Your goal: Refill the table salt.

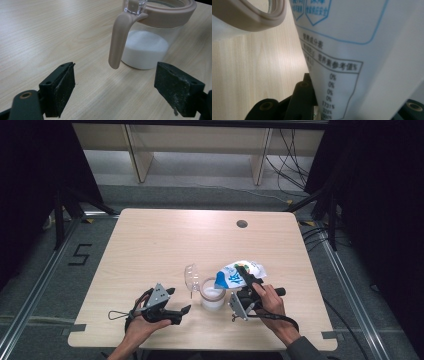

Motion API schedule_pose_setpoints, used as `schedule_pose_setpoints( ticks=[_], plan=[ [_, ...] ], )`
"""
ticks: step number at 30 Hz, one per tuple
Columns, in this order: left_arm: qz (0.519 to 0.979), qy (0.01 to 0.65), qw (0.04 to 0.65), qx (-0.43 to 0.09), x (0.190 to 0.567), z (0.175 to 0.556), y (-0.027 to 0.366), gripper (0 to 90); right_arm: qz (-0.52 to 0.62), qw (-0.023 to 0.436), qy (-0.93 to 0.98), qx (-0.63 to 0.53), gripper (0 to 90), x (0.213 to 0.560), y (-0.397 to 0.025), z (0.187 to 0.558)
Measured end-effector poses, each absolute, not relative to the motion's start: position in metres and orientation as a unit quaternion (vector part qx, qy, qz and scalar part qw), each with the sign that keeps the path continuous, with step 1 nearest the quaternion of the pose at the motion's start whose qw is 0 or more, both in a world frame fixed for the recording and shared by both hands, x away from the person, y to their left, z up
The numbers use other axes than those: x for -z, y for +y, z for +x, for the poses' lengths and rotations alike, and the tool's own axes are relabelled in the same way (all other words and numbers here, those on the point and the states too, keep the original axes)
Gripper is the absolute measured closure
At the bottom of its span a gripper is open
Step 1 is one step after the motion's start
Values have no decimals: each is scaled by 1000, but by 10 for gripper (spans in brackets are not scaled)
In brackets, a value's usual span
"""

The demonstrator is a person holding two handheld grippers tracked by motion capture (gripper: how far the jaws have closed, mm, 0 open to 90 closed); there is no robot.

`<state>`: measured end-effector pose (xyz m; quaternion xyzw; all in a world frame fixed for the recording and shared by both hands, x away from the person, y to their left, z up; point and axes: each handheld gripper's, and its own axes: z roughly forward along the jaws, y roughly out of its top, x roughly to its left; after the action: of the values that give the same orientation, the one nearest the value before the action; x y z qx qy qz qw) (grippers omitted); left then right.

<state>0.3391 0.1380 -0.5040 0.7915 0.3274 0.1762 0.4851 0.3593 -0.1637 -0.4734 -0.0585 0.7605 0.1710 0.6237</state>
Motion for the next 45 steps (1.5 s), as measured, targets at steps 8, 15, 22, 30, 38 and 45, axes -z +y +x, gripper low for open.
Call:
schedule_pose_setpoints(
  ticks=[8,15,22,30,38,45],
  plan=[
    [791,328,486,-176,504,339,138,164,-8,588,784,-199,778,471,-172,362],
    [789,329,488,-175,504,339,138,164,54,557,796,-229,788,470,-179,363],
    [789,333,487,-171,504,339,138,164,79,528,806,-255,800,470,-188,369],
    [791,330,485,-174,504,339,138,164,112,504,805,-293,804,466,-195,372],
    [790,332,486,-172,504,339,138,164,166,451,809,-339,815,467,-207,377],
    [790,334,485,-172,504,339,137,164,198,425,805,-363,817,469,-212,381]
  ],
)
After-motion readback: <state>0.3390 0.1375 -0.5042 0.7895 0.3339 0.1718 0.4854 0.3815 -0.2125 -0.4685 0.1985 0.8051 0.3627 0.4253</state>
